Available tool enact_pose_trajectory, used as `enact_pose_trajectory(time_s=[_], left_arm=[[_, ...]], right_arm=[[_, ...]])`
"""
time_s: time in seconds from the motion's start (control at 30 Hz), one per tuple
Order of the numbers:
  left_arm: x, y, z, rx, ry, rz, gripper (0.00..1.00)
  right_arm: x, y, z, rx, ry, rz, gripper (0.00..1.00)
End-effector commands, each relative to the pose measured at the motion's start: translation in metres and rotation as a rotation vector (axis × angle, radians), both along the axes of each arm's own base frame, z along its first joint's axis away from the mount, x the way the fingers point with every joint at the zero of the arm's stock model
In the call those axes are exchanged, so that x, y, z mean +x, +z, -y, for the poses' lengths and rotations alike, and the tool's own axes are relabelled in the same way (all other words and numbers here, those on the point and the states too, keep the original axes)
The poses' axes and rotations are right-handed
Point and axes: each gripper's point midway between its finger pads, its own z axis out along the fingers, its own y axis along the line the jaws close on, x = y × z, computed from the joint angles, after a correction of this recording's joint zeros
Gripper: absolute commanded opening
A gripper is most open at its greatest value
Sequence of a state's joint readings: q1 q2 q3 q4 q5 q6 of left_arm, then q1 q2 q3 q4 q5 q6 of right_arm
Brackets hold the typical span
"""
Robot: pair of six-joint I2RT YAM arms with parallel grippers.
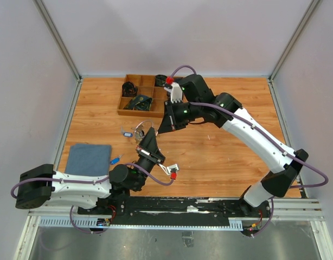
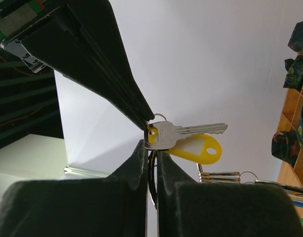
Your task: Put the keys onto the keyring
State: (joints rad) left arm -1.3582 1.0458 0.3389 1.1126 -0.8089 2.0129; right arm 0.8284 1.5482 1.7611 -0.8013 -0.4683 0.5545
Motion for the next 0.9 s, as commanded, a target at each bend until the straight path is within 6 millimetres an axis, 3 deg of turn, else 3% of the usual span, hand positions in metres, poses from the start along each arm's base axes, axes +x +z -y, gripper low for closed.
enact_pose_trajectory(time_s=[0.0, 0.63, 0.87], left_arm=[[-0.004, 0.009, -0.001, -0.042, -0.015, 0.025, 0.0], [-0.004, 0.009, -0.004, -0.045, -0.011, 0.022, 0.01], [-0.004, 0.007, -0.001, -0.036, -0.014, 0.021, 0.01]], right_arm=[[0.01, 0.0, 0.006, -0.03, -0.068, -0.045, 0.01], [0.011, -0.013, 0.031, -0.122, -0.14, -0.108, 0.01], [0.012, -0.005, 0.028, -0.094, -0.137, -0.104, 0.01]])
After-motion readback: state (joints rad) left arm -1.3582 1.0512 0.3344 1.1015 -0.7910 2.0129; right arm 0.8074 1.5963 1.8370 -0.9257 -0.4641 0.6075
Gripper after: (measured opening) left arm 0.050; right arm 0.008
